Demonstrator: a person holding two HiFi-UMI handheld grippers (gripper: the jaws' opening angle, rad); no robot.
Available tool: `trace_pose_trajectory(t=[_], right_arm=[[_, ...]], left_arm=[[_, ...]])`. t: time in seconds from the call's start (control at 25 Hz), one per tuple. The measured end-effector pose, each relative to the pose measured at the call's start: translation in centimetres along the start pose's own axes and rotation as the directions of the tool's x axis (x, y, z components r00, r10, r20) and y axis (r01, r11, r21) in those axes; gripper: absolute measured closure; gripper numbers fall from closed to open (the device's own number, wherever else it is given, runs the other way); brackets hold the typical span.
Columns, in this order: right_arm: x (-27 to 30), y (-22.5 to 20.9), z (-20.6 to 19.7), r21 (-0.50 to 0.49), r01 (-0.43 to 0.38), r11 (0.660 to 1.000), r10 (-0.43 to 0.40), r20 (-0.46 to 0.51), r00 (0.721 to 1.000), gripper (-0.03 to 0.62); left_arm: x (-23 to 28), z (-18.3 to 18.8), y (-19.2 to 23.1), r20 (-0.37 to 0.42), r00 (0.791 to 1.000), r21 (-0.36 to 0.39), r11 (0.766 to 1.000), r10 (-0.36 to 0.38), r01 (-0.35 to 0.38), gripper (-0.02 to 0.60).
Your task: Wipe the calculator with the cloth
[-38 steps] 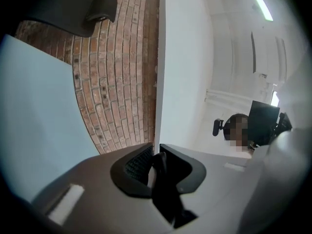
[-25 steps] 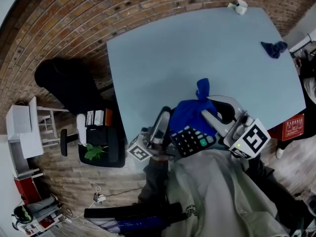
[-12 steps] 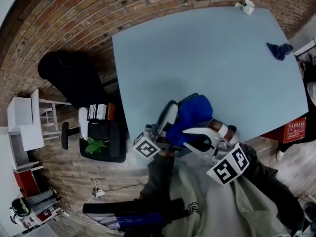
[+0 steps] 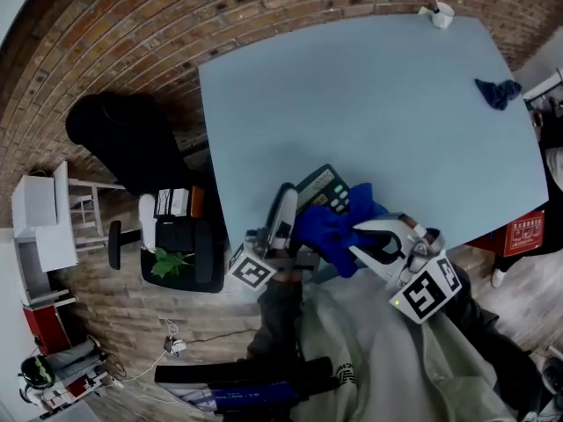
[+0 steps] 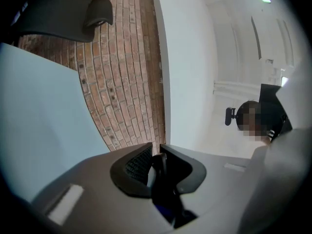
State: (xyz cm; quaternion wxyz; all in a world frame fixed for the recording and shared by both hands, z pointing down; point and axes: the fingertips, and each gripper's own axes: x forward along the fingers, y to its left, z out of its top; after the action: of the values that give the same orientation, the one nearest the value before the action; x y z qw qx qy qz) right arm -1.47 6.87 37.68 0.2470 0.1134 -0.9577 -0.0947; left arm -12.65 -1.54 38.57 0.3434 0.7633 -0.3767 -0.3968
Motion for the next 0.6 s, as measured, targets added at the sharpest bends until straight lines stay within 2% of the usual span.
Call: trace_pose_trajectory(t=[0.12,0.2,0.28,0.36,0.44,0.56,0.6], right_arm=[[0.8,3.8,1.4,-0.078,-0.106,0.991,0.108,0.014,0.994,0.522],[1.2,5.9,2.2,-0.128,-0.158,0.979,0.164,0.038,0.986,0.522],[1.1,6.8,2.3,-0.14,-0.17,0.975,0.179,0.05,0.983,0.522],[0.7,5.9,1.6,-0.118,-0.118,0.986,0.126,0.057,0.99,0.522],[0.1,3.3,0.9,-0.088,-0.004,0.996,0.01,0.071,0.997,0.522],[-1.3,-1.4,1.1,-0.034,0.159,0.987,-0.153,0.136,0.979,0.525],[-1.9,-2.7,1.0,0.033,0.201,0.979,-0.203,0.159,0.966,0.523]], left_arm=[[0.4,0.3,0.2,0.055,0.998,-0.039,0.999,0.003,-0.001,0.537],[0.5,1.1,0.3,0.134,0.991,-0.111,0.994,0.009,0.006,0.537],[-0.1,2.3,1.1,0.235,0.971,-0.194,0.981,0.04,0.007,0.537],[-0.6,3.5,1.3,0.318,0.948,-0.264,0.963,0.037,0.051,0.538],[-0.5,3.9,0.3,0.337,0.941,-0.271,0.956,-0.017,0.114,0.54],[-0.1,3.9,-0.9,0.328,0.942,-0.264,0.95,-0.074,0.166,0.545],[0.1,3.9,-1.3,0.333,0.938,-0.276,0.942,-0.093,0.192,0.545]])
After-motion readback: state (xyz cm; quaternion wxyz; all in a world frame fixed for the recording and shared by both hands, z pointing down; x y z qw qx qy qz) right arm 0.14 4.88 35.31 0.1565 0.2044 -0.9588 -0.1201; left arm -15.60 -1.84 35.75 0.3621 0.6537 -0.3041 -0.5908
